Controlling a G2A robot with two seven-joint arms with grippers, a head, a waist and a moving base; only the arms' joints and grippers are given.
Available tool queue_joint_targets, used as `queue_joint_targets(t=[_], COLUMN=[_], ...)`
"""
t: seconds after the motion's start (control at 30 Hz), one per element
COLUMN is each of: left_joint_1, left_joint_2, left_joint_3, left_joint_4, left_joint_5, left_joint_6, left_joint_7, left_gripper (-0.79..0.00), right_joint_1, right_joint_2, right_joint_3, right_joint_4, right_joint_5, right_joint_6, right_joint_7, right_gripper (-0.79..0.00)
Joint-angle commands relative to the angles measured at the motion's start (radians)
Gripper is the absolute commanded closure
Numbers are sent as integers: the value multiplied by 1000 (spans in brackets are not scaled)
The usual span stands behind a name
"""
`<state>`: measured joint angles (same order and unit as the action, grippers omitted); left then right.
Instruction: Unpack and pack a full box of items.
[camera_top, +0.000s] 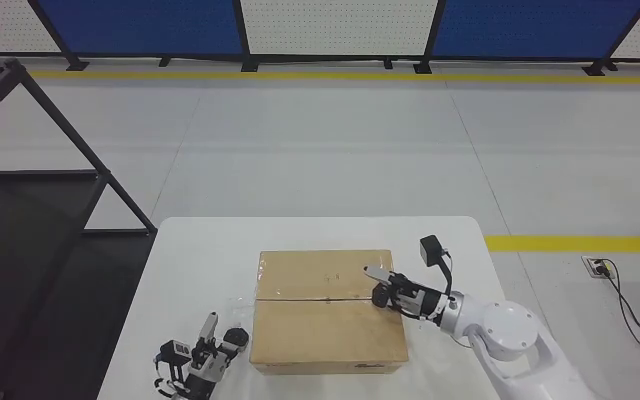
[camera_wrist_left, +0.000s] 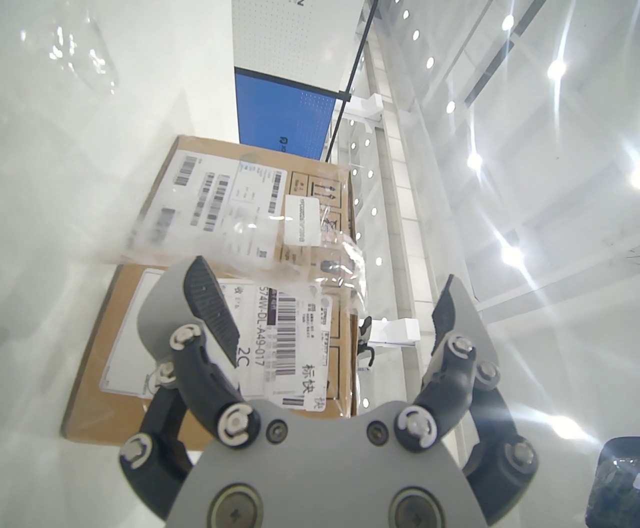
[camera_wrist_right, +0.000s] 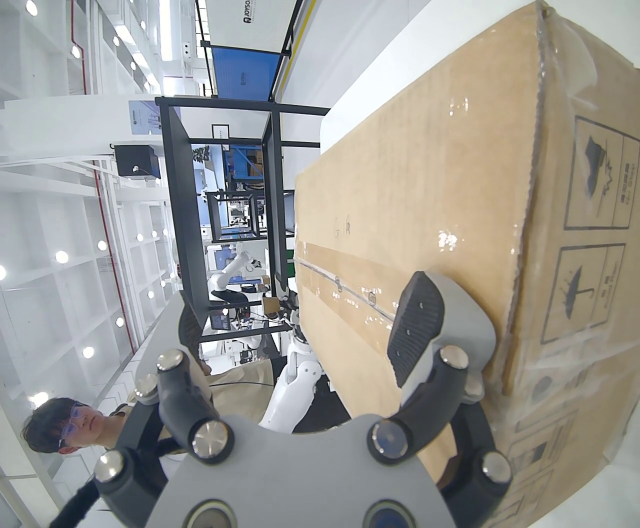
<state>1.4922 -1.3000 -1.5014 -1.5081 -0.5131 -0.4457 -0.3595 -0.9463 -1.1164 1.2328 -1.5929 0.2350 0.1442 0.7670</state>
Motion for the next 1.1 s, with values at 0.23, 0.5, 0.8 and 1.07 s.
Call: queue_joint_targets(t=[0.23,0.5,0.8,1.07], left_joint_1=[50,100,120,50], left_joint_2=[2,2,8,-2], left_joint_3=[-93,-120,-41,0], left_joint_4=[-7,-59,-70,-17], left_joint_5=[-111,-137,-13,10], left_joint_6=[-80,-108,-51,-13], left_joint_7=[44,10,-179,-53], left_gripper=[-785,-785,-785,-785], right_joint_1=[-8,7,7,17], right_joint_2=[1,-1,0,-1], right_joint_3=[0,-11,-7,-15], right_joint_4=[0,8,9,16], right_joint_5=[0,-2,-2,-1], right_joint_6=[-3,-1,3,4], right_joint_7=[4,8,7,11], right_gripper=[-785,-785,-785,-785])
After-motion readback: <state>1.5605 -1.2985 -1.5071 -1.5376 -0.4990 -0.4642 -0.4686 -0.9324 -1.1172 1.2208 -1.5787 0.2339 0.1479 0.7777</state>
